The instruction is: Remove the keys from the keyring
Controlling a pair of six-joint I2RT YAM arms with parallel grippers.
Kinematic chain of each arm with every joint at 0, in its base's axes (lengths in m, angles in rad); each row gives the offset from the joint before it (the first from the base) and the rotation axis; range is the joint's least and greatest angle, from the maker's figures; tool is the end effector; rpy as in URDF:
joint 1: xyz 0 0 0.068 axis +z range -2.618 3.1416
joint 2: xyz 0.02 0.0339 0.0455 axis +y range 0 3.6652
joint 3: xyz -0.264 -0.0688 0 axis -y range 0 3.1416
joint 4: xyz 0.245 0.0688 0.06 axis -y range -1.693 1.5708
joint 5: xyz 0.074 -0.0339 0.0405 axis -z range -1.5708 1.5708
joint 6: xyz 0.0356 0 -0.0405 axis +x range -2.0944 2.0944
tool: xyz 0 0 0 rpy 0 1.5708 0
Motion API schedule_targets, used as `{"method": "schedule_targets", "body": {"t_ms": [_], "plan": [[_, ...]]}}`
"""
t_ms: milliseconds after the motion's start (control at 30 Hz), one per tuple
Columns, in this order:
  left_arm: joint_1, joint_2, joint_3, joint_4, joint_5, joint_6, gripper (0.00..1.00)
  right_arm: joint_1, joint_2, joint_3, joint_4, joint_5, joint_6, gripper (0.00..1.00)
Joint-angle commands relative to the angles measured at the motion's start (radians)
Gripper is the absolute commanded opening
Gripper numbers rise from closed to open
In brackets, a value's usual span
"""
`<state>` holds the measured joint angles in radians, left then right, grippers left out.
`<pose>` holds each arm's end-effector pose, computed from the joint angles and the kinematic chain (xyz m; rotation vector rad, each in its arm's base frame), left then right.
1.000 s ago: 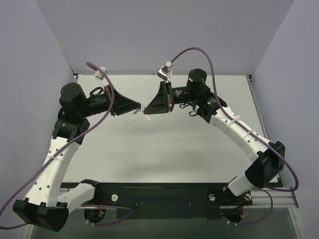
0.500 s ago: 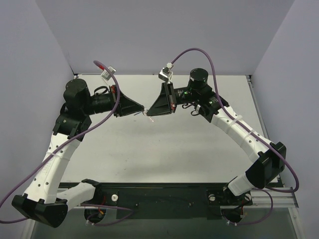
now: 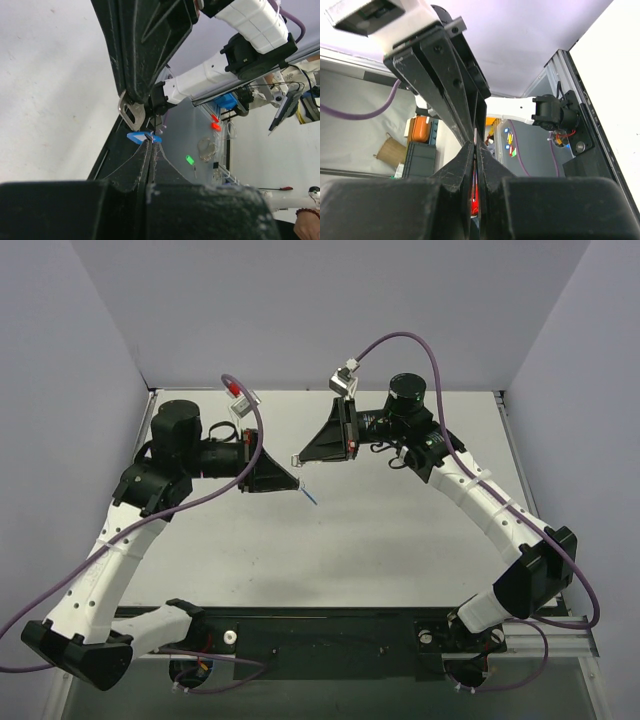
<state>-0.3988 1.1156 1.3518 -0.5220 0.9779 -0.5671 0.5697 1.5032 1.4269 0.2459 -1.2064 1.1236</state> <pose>0.1896 -0.1119 0.4398 0.5886 1.9383 -1.5408 0.2654 0.2095 0.4327 -0.7844 1.8148 2.0588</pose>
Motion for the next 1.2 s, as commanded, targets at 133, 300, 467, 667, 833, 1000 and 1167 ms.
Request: {"method": "schedule_targets", "body": {"t_ms": [133, 300, 467, 667, 833, 1000, 1167], "plan": [[-0.037, 0.024, 0.081, -0.113, 0.004, 0.084, 0.0, -0.004, -0.035, 0.017, 0.064, 0.024, -0.011, 0.0], [-0.037, 0.029, 0.078, -0.116, 0.004, 0.087, 0.0, -0.007, -0.04, 0.012, 0.059, 0.042, -0.018, 0.0], [-0.037, 0.027, 0.075, -0.136, -0.053, 0.093, 0.0, -0.056, -0.057, 0.035, -0.174, 0.175, -0.183, 0.0], [-0.034, 0.006, 0.06, -0.159, -0.198, 0.108, 0.0, -0.117, -0.038, 0.081, -0.483, 0.364, -0.346, 0.0], [-0.026, -0.013, 0.033, -0.161, -0.321, 0.101, 0.0, -0.116, 0.024, 0.208, -0.902, 0.702, -0.58, 0.0], [-0.008, -0.008, 0.004, -0.157, -0.369, 0.093, 0.0, -0.113, 0.106, 0.251, -1.024, 0.901, -0.636, 0.0], [0.003, 0.003, -0.011, -0.191, -0.429, 0.104, 0.0, -0.085, 0.21, 0.286, -1.074, 0.985, -0.685, 0.0]]}}
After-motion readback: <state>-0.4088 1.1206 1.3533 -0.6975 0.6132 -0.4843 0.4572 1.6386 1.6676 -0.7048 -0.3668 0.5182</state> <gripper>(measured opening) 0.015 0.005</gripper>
